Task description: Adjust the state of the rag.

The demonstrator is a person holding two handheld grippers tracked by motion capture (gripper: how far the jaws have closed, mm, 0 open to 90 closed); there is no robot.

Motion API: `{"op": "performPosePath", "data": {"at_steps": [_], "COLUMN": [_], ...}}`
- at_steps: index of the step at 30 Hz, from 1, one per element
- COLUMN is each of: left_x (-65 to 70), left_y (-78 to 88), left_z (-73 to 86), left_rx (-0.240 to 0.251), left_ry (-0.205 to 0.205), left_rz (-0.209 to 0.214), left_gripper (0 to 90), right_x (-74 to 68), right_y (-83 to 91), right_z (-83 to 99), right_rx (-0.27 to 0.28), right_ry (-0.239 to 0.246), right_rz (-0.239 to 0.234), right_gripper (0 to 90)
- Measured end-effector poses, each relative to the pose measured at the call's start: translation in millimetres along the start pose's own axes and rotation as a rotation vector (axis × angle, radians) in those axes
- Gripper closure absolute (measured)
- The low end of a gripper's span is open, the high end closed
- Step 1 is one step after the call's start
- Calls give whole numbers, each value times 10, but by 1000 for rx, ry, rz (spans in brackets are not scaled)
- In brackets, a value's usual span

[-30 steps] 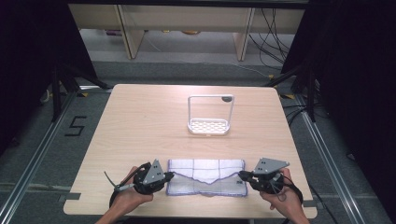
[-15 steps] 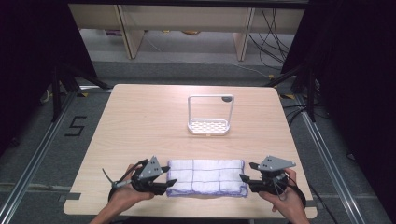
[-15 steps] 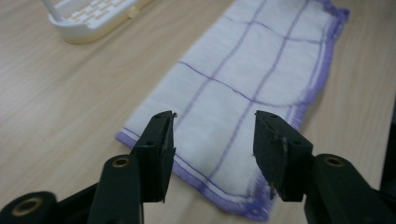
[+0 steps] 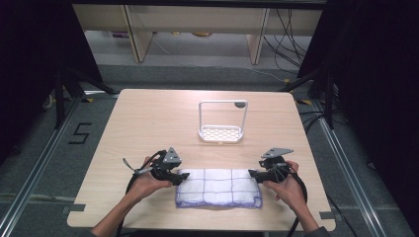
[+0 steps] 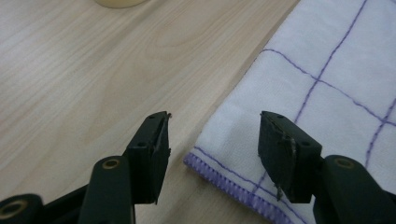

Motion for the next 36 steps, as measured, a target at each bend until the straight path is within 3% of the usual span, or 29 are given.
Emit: {"op": "performPosePath", "data": {"at_steps": [3,5,6,7,9,10,12,14,15,16,20,23,27,28,31,32,34,36], "left_x": [11,28,63,74,87,106,129,137,152,152,270,347,487,550,668,692,746,832], "left_y": [-34,-42,-61,-60,-56,-46,-25,3,21,21,131,188,265,295,317,328,329,332], "left_z": [4,12,26,28,28,37,55,87,104,104,211,257,326,352,373,374,374,363], "left_rx": [-10,-15,-19,-18,-19,-21,-24,-25,-22,-22,-21,-29,-23,-19,1,-3,5,12], "left_ry": [-19,-29,-50,-58,-52,-66,-87,-97,-99,-99,-117,-137,-121,-142,-137,-157,-152,-145], "left_rz": [-1,14,22,34,41,38,33,27,33,33,33,36,76,80,99,97,105,146], "left_gripper": [451,528,552,577,643,686,735,774,785,793,807,811,811,811,812,812,810,806], "right_x": [-11,-18,2,-24,-13,-12,-1,6,-8,9,28,10,8,-8,-41,-69,-140,-185], "right_y": [-51,-48,-95,-97,-142,-148,-162,-207,-199,-210,-328,-415,-570,-634,-751,-798,-881,-940], "right_z": [28,38,43,54,53,50,29,-3,-15,-37,-183,-288,-496,-591,-722,-764,-847,-913], "right_rx": [-17,-42,-38,-61,-40,-66,-68,-44,-59,-69,-62,-75,-97,-101,-97,-99,-111,-120], "right_ry": [4,-3,45,23,44,30,35,47,36,62,96,90,123,132,185,195,203,216], "right_rz": [2,-7,-5,-19,-13,-47,-70,-76,-85,-75,-69,-64,-83,-103,-100,-96,-103,-104], "right_gripper": [448,462,530,558,586,690,751,789,797,801,812,813,808,807,807,807,809,810]}}
Point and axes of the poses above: each handheld gripper's, and its own axes: y roughly backward along the jaws, z roughly out of its underside, x roughly to its right, the point moved 5 cm from there along -y, roughly forward along the jaws, and after that the axes turned 2 degrees about -y, right-handed, at the moved point
